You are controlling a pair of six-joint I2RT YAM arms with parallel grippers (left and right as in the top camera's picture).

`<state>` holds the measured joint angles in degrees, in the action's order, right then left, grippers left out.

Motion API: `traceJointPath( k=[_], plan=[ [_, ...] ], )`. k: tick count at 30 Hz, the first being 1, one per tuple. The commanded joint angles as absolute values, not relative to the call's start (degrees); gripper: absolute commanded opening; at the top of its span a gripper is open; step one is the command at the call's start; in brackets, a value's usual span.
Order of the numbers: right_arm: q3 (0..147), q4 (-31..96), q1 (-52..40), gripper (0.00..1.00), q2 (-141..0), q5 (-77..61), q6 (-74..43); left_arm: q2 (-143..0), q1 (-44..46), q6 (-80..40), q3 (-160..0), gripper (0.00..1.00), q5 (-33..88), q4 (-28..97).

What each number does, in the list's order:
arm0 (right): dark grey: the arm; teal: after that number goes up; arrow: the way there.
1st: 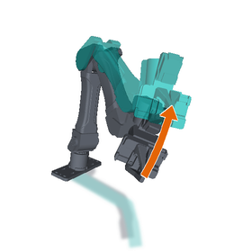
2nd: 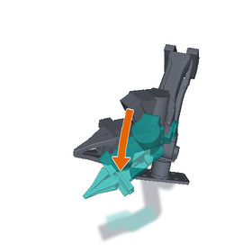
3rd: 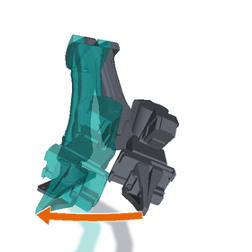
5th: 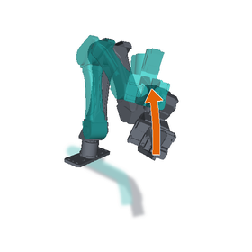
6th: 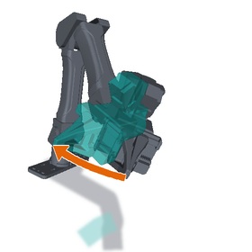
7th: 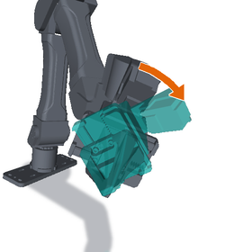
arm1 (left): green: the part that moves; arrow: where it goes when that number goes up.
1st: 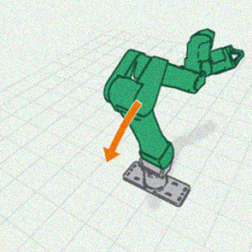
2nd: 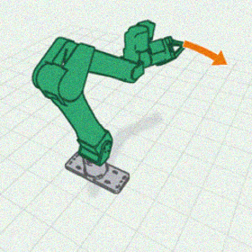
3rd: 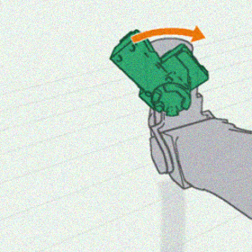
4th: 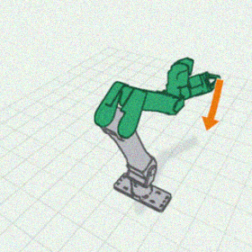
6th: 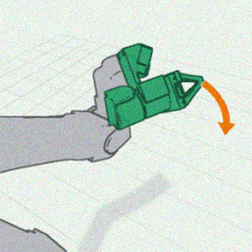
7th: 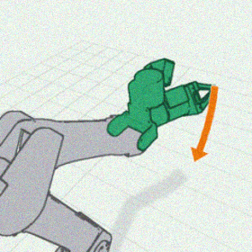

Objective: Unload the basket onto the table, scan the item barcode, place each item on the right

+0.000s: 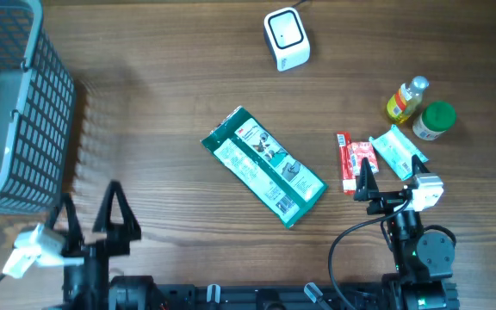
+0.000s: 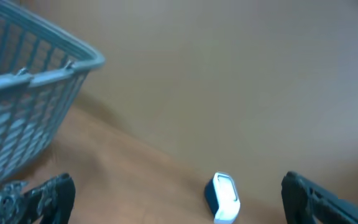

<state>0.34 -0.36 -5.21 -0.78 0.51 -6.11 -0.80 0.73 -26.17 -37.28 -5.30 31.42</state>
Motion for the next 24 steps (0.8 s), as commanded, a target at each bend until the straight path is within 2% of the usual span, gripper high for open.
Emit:
traceJointPath(
  k=[1, 4, 7, 18, 24],
  plan=[
    [0.30, -0.54, -5.41, 1.00, -0.27, 1.28, -5.54, -0.21, 0.36, -25.93, -28.93, 1.00, -5.43, 14.57],
    [0.30, -0.54, -5.39, 1.00, -0.27, 1.28, -5.54, -0.21, 0.36, -25.96, -18.39, 1.00, -4.21, -9.39],
    [0.30, -0.54, -5.41, 1.00, -0.27, 1.28, -5.56, -0.21, 0.36, -25.96, -11.09, 1.00, -3.18, -21.63],
    [0.30, -0.54, -5.41, 1.00, -0.27, 1.28, -5.58, -0.21, -0.30, -25.91, -1.67, 1.00, -3.07, -20.64],
    [0.30, -0.54, -5.41, 1.00, -0.27, 1.28, -5.56, -0.21, -0.30, -25.85, -0.32, 1.00, -3.09, -10.81]
  ],
)
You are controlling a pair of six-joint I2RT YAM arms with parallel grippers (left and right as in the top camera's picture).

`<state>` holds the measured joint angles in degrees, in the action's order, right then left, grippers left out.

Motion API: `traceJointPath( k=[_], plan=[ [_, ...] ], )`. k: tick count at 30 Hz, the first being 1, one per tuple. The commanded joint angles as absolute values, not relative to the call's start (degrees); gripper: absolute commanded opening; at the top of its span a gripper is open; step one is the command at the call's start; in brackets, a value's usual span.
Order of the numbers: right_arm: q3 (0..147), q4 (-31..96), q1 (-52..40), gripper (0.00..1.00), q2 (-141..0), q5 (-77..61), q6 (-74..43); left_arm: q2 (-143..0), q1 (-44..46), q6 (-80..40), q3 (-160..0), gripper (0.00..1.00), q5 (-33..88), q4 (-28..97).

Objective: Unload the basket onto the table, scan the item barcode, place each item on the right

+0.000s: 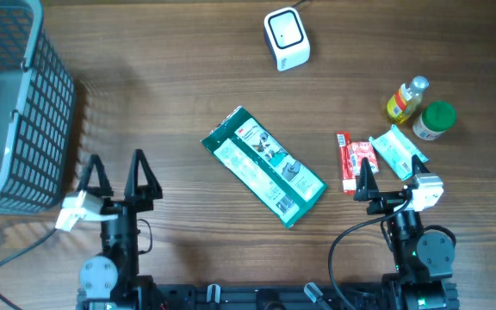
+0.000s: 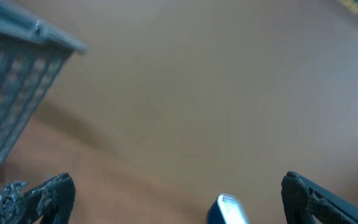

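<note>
A long green and white packet point(image 1: 263, 166) lies flat at the table's middle, printed side up. The white barcode scanner point(image 1: 286, 38) stands at the far edge; its top shows blurred low in the left wrist view point(image 2: 227, 210). My left gripper point(image 1: 117, 170) is open near the front left, beside the basket, well left of the packet, with nothing between its fingers point(image 2: 33, 198). My right gripper point(image 1: 389, 175) is at the front right; its fingers stand apart just in front of the small packets, holding nothing.
A grey mesh basket point(image 1: 11, 103) fills the left side, its rim visible in the left wrist view point(image 2: 17, 31). Right of the packet lie a red sachet point(image 1: 350, 160) and a teal sachet point(image 1: 394, 151). A yellow bottle point(image 1: 406, 99) and a green-capped jar point(image 1: 435, 120) stand behind them.
My left arm has moved forward and to the right, away from the front edge, still open. The basket has slid left in its wrist view. The right arm and all items are unmoved.
</note>
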<state>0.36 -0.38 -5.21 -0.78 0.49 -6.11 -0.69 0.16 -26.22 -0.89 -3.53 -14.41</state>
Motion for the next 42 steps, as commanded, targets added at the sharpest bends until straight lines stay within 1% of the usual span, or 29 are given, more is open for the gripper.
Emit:
traceJointPath(
  k=[1, 5, 10, 12, 14, 42],
  plan=[
    [0.30, -0.54, -5.41, 1.00, -0.27, 1.28, -5.56, -0.21, -0.30, -25.67, -0.32, 1.00, -3.09, -8.84],
    [0.30, -0.54, -5.41, 1.00, -0.27, 1.28, -5.56, -0.21, -0.80, -20.18, -0.32, 1.00, -3.05, -1.74],
    [0.30, -0.54, -5.41, 1.00, -0.27, 1.28, -5.56, -0.21, -0.99, -7.99, -0.32, 1.00, -1.30, 0.99],
    [0.30, -0.54, -5.41, 1.00, -0.27, 1.28, -5.58, -0.21, -0.99, -2.37, -0.32, 1.00, 0.67, 4.51],
    [0.30, -0.54, -5.39, 1.00, -0.27, 1.28, -5.56, -0.21, -0.97, -0.05, -0.32, 1.00, 1.96, 4.47],
    [0.30, -0.54, -5.39, 1.00, -0.27, 1.28, -5.54, -0.23, -0.97, -0.60, -0.32, 1.00, 2.07, 4.36]
  ],
)
